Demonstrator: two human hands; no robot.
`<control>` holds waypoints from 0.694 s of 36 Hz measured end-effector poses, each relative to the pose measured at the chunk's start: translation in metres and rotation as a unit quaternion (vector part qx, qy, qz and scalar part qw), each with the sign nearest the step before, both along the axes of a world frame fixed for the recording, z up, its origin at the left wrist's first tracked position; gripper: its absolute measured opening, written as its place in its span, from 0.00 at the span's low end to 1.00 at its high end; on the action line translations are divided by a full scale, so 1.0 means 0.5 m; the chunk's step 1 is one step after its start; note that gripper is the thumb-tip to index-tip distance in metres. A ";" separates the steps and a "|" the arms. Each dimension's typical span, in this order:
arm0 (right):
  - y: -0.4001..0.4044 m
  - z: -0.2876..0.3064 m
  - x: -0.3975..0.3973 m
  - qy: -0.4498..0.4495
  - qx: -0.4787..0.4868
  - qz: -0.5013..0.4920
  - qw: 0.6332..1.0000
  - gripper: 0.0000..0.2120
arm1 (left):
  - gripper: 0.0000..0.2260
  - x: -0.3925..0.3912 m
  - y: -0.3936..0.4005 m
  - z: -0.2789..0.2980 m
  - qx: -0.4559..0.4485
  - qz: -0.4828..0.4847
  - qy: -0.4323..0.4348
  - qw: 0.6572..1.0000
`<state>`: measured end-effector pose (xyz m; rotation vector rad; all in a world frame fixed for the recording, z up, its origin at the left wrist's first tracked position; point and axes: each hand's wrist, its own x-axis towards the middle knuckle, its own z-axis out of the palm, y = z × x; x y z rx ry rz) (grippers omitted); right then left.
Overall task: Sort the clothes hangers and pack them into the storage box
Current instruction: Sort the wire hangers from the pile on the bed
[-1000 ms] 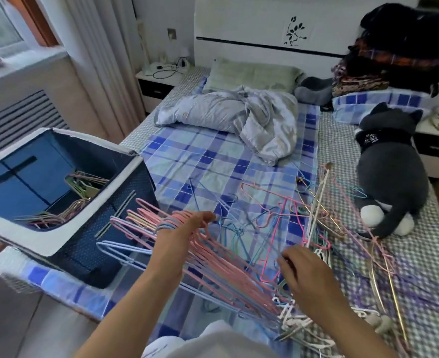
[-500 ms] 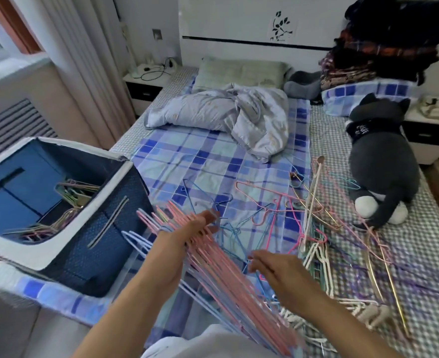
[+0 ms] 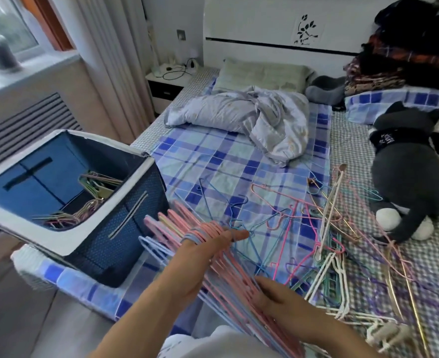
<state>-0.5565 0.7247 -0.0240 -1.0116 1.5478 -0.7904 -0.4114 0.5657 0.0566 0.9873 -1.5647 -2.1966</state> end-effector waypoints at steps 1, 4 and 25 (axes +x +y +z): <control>-0.002 0.006 0.002 -0.045 0.006 0.004 0.999 0.17 | 0.14 0.002 0.000 0.001 -0.014 -0.010 0.002 1.000; -0.013 0.014 -0.012 -0.191 0.042 0.023 0.980 0.19 | 0.12 0.002 0.000 0.010 -0.019 -0.059 0.027 0.998; -0.042 0.022 0.053 -0.325 0.061 -0.042 0.943 0.23 | 0.12 0.007 -0.101 0.016 -0.067 -0.162 -0.055 0.983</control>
